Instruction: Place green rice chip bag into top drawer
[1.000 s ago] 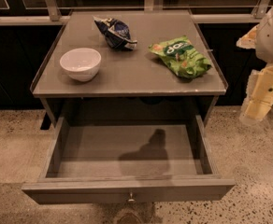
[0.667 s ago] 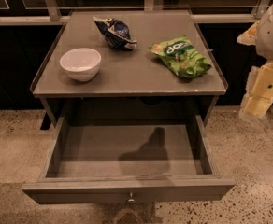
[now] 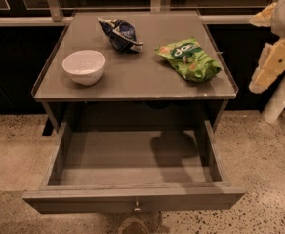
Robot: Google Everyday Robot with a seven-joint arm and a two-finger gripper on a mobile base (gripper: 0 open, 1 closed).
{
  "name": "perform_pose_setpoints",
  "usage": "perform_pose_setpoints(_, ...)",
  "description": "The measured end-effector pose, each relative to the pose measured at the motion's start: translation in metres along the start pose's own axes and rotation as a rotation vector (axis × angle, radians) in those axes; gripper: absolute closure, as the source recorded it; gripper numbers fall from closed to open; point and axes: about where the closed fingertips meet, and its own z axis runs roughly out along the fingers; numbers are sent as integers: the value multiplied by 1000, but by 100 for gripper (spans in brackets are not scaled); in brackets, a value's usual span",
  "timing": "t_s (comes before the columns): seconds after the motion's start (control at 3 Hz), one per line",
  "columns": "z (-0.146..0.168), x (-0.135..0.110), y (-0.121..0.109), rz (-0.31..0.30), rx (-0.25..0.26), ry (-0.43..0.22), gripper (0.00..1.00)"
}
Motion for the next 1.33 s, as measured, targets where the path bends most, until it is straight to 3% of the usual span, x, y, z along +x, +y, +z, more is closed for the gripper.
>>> perform_pose_setpoints(0.33, 32, 1, -44, -13, -18, -95, 0)
perform_pose_setpoints(0.67, 77, -6, -70, 2, -62, -192, 0)
perform_pose_setpoints(1.33, 155, -21, -91, 41, -134, -260, 0)
